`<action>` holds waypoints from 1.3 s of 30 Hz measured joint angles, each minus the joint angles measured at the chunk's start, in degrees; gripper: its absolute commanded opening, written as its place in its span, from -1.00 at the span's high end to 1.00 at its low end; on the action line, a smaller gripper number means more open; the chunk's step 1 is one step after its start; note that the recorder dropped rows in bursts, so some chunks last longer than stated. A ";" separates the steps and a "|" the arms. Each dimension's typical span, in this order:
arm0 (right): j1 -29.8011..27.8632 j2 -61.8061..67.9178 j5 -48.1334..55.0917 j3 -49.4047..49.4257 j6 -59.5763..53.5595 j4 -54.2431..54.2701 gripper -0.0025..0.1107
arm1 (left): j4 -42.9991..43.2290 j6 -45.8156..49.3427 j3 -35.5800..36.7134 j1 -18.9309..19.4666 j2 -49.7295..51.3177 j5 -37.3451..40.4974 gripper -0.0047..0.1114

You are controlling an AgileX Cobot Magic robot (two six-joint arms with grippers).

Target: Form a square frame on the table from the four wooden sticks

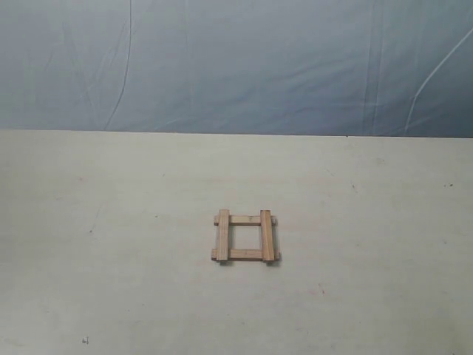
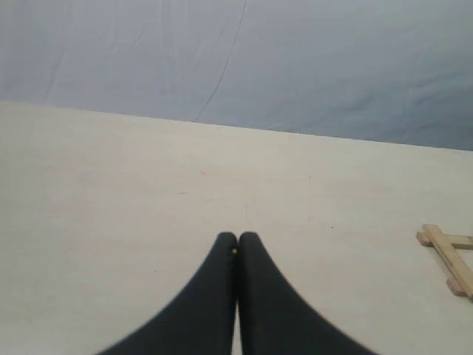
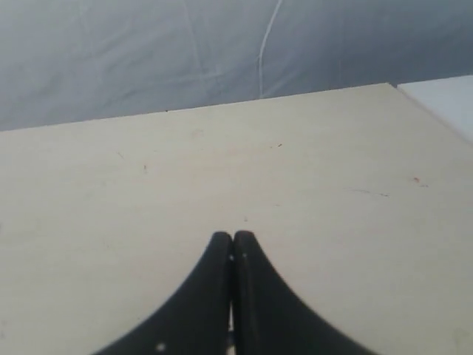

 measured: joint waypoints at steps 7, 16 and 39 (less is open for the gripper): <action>0.00 0.00 0.22 0.00 -4.03 0.23 0.97 | 1.55 1.06 0.00 0.00 0.00 2.81 0.92; 0.00 0.00 0.12 0.00 -4.32 0.62 0.97 | 3.10 1.16 0.00 0.00 0.00 4.65 0.92; 0.00 0.00 0.12 0.00 -4.44 0.62 0.97 | 3.20 1.16 0.00 0.00 0.00 4.65 0.92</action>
